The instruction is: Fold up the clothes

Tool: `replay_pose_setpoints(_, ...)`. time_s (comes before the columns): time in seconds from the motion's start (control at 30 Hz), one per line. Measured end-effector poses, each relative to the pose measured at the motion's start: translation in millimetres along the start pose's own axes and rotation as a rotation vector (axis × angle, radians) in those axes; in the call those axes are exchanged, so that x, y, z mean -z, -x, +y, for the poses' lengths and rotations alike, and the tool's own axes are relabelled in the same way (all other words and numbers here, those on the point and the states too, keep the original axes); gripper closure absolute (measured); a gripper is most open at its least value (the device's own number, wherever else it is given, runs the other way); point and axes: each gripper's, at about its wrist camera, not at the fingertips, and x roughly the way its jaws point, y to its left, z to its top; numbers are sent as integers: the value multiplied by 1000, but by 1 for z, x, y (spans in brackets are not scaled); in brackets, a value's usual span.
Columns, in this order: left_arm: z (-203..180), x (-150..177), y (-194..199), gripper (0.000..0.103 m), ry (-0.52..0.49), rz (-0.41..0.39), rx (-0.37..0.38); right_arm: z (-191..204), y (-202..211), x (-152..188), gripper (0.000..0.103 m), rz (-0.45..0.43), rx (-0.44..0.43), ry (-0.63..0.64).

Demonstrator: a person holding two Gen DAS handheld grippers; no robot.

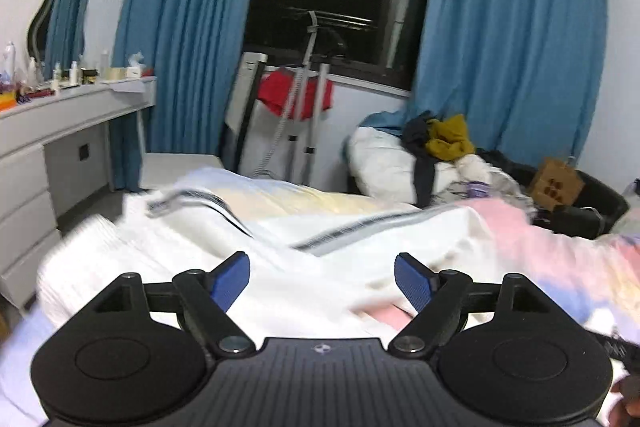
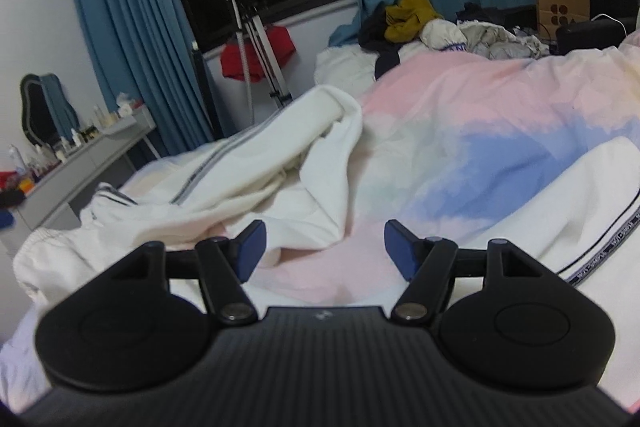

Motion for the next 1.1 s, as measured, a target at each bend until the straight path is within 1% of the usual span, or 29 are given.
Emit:
replay_pose_setpoints(0.03, -10, 10, 2, 22, -8, 4, 16, 0, 2, -1, 35, -11, -8, 1)
replay_pose_setpoints(0.17, -29, 42, -1, 22, -31, 14, 60, 3, 4, 1, 35, -34, -28, 19)
replay_pose_setpoints(0.27, -21, 58, -13, 21, 9, 37, 89, 4, 1, 5, 35, -24, -31, 23)
replay_pose_setpoints(0.37, -11, 71, -25, 21, 50, 62, 118, -1, -8, 8, 35, 15, -28, -8)
replay_pose_setpoints(0.47, -5, 76, -35, 21, 48, 79, 107, -2, -19, 8, 34, 45, -23, -30)
replay_pose_setpoints(0.57, 0, 79, -37, 21, 38, 90, 124, 1, -31, 8, 30, 63, 2, -15)
replay_pose_setpoints(0.63, 5, 78, -39, 21, 34, 95, 136, 2, -39, 7, 19, 65, 17, -20)
replay_pose_setpoints(0.7, 14, 71, -44, 18, 17, 91, 135, 2, -46, 5, 19, 56, 27, -41)
replay_pose_setpoints(0.77, 15, 70, -44, 12, 4, 84, 137, 0, -56, -1, 19, 58, 28, -66)
replay_pose_setpoints(0.87, 18, 67, -43, 7, 19, 73, 153, -2, -72, -12, 19, 59, 25, -70)
replay_pose_setpoints(1.0, 22, 62, -42, 6, 41, 55, 157, -4, -96, -29, 19, 59, 19, -50)
replay_pose_setpoints(1.03, 23, 61, -42, 6, 43, 53, 160, -6, -106, -36, 20, 71, 17, -50)
replay_pose_setpoints(1.07, 24, 61, -42, 5, 45, 52, 164, -6, -119, -42, 21, 94, 34, -36)
replay_pose_setpoints(1.1, 25, 60, -41, 5, 47, 50, 167, -7, -132, -48, 26, 118, 53, -21)
